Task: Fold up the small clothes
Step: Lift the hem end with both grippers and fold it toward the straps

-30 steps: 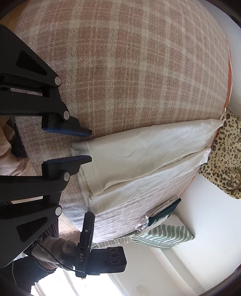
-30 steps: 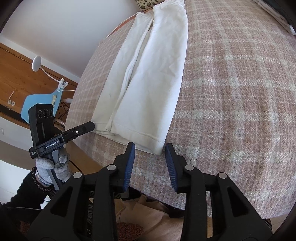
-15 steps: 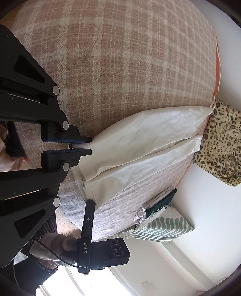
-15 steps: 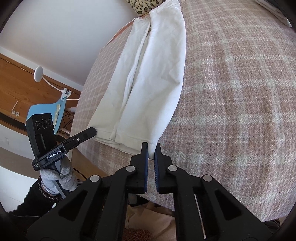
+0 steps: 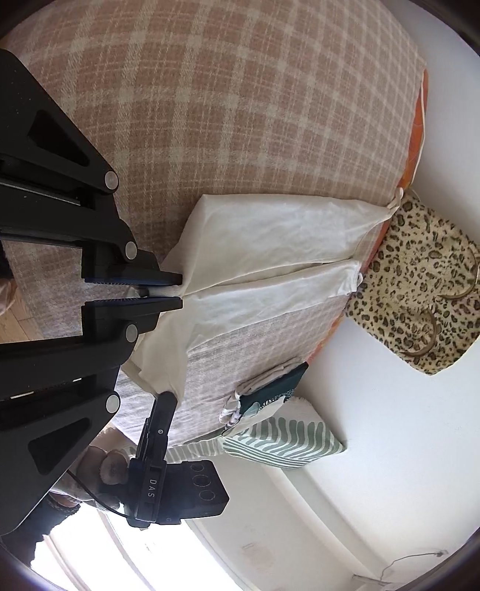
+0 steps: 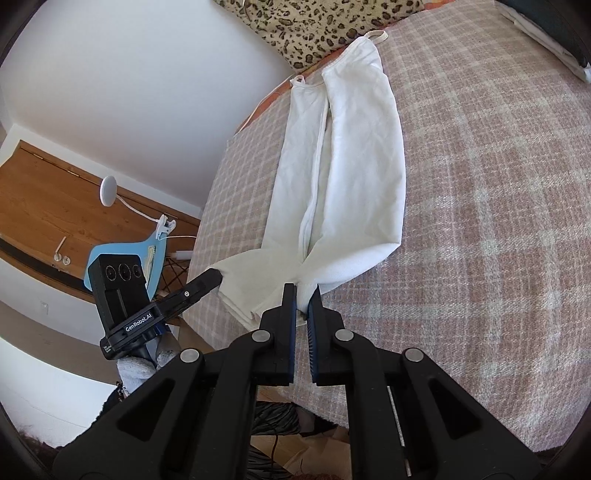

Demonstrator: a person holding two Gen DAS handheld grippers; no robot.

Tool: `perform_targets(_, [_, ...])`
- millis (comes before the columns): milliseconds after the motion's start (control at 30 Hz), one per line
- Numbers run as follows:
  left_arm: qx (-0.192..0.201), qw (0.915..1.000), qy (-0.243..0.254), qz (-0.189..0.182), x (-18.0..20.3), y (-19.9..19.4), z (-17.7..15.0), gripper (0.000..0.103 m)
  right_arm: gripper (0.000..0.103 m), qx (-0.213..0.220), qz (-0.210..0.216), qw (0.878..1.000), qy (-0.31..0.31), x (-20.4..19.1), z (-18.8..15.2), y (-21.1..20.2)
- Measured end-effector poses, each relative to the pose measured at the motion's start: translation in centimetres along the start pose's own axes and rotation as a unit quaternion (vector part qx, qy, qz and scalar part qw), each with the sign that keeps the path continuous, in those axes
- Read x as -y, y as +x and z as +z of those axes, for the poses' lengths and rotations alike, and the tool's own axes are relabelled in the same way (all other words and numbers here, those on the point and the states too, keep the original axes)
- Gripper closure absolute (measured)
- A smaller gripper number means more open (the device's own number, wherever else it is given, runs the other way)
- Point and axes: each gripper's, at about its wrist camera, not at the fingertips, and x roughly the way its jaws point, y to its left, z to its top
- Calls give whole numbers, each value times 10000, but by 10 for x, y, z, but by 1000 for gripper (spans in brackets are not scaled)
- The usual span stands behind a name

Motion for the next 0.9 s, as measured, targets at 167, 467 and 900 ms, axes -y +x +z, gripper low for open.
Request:
perform_targets(167, [192, 9998, -62, 73, 1, 5, 22, 99, 96, 84, -43, 9998, 152, -5, 28, 3])
perform_targets(467, [257, 9986, -111, 442, -16, 37, 55, 99, 96, 154, -253, 9986, 440, 14, 82, 24])
perform_targets(900, [203, 9964, -404, 719, -41, 66, 75, 99, 96, 197, -574, 9963, 604, 24, 120, 53])
